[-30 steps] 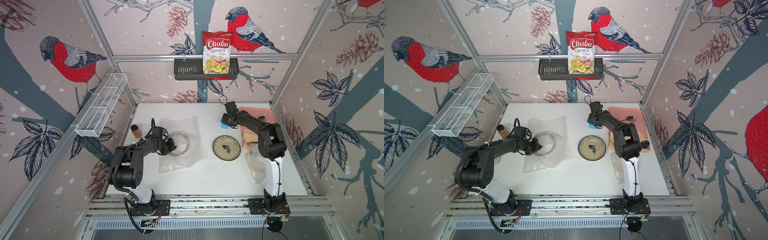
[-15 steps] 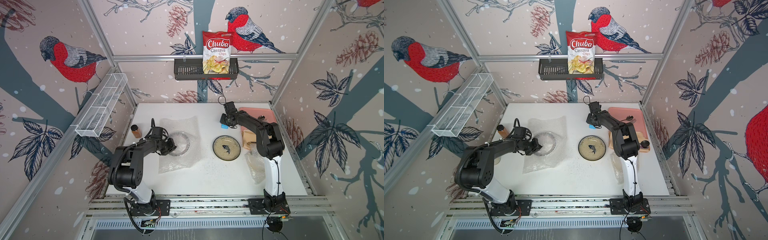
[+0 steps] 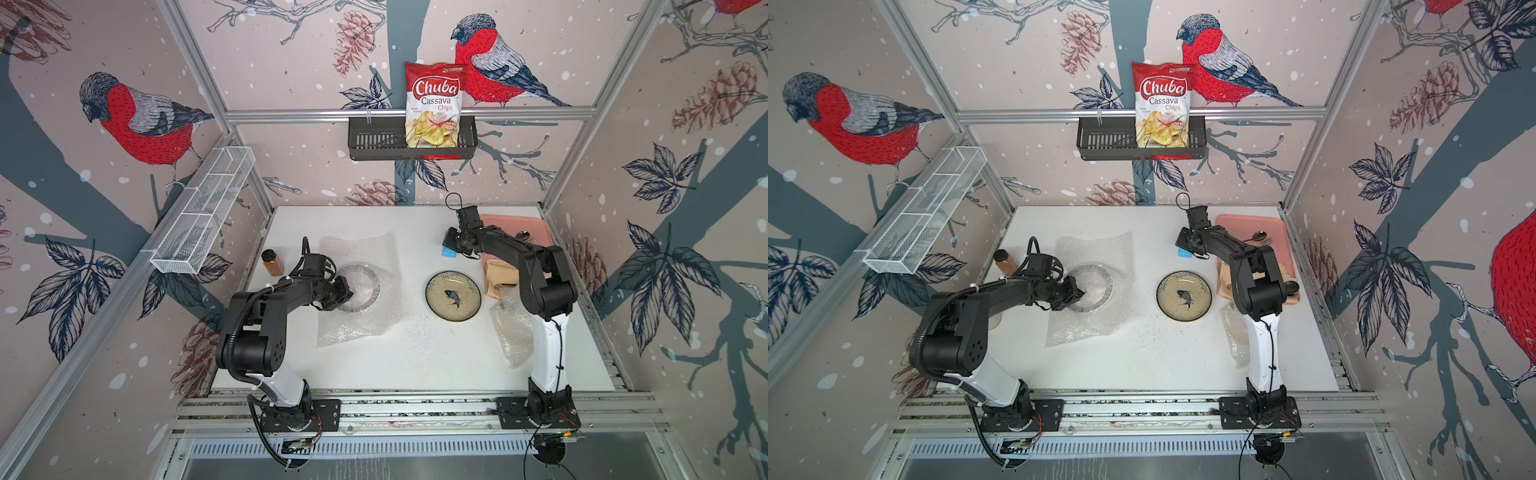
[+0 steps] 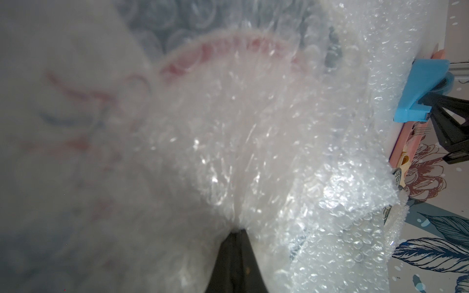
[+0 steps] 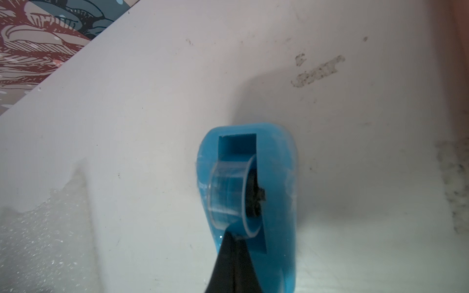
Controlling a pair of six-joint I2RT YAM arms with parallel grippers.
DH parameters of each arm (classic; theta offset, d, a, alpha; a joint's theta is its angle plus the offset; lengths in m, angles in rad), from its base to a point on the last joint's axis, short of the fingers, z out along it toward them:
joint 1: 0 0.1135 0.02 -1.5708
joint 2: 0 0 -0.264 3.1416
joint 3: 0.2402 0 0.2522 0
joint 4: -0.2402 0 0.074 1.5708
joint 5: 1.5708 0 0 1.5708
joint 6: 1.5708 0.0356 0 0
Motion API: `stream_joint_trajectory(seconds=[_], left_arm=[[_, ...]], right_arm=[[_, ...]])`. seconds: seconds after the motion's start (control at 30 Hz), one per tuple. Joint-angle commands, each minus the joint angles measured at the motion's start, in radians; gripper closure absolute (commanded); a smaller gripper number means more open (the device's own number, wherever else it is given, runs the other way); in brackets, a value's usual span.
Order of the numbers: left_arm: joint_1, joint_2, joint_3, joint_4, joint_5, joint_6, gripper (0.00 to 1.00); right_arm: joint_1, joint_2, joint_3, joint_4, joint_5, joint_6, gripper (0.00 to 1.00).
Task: Wrap dinner plates in bubble wrap
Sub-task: Pull the tape from the tape cutter.
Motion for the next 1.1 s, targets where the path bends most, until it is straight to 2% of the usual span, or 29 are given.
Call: stream_joint_trajectory(seconds=[0.0,0.17,0.4,1.07], left_arm=[[0.001,0.017,-0.021,-0.188,-0.175,-0.003,1.00],[0.002,0.015,-0.025,-0.185,-0.177,-0.005,1.00],[0.003,0.009,-0.031,-0.184,-0.177,-0.006,1.00],[0.003,-0.003,-0.039,-0.183,-0.177,-0.009,1.00]], right_arm=[[-0.021,-0.036,-0.044,0.101,-0.149,0.053,1.00],[-0.034,-0.060,-0.066,0.139,-0.237,0.076,1.00],[-0.051,-0.063,-0.100,0.172,-0.293,0.109,1.00],[-0.043,-0.189,-0.252,0.162,-0.317,0.108,1.00]])
